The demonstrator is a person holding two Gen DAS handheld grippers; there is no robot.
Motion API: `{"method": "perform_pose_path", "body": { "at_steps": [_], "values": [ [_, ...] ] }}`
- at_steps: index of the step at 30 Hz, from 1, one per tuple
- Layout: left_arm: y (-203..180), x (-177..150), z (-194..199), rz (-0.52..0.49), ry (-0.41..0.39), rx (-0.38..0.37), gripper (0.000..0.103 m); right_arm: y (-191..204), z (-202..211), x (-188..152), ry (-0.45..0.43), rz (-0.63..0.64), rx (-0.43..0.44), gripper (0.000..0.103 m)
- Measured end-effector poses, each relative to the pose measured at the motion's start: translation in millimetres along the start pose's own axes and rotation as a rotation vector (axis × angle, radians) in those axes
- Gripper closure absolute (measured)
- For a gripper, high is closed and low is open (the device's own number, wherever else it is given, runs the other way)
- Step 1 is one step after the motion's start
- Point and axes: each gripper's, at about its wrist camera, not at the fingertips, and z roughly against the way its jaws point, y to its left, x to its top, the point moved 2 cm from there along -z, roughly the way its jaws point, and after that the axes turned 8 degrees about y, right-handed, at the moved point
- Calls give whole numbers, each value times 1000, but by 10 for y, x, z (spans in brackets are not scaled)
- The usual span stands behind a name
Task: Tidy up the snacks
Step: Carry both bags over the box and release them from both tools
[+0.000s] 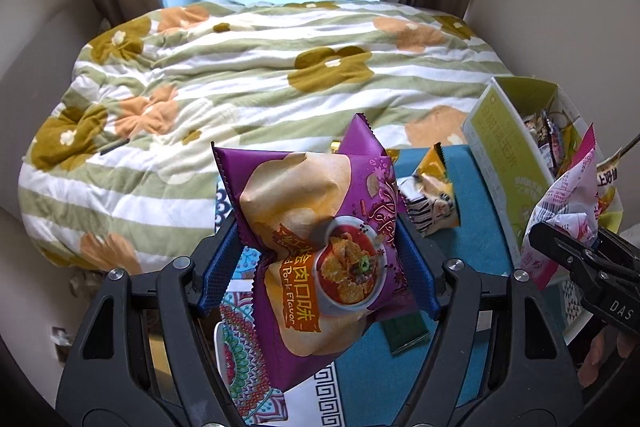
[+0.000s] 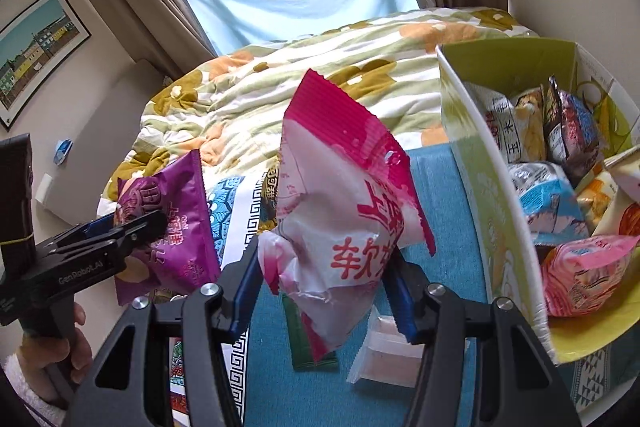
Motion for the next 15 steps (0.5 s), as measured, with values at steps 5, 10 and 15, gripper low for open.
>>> {"method": "perform_pose_path", "body": {
  "at_steps": [5, 10, 15],
  "values": [
    [-542, 310, 231, -35, -69, -38, 33, -207, 408, 160, -46, 24, 12, 51],
    [-1237, 591, 368, -53, -114, -96, 33, -586, 838, 354, -92, 50, -6, 51],
    [-2018, 828, 310, -77, -127, -139, 33, -1093, 1166, 614, -98, 79, -26, 51]
  ]
}}
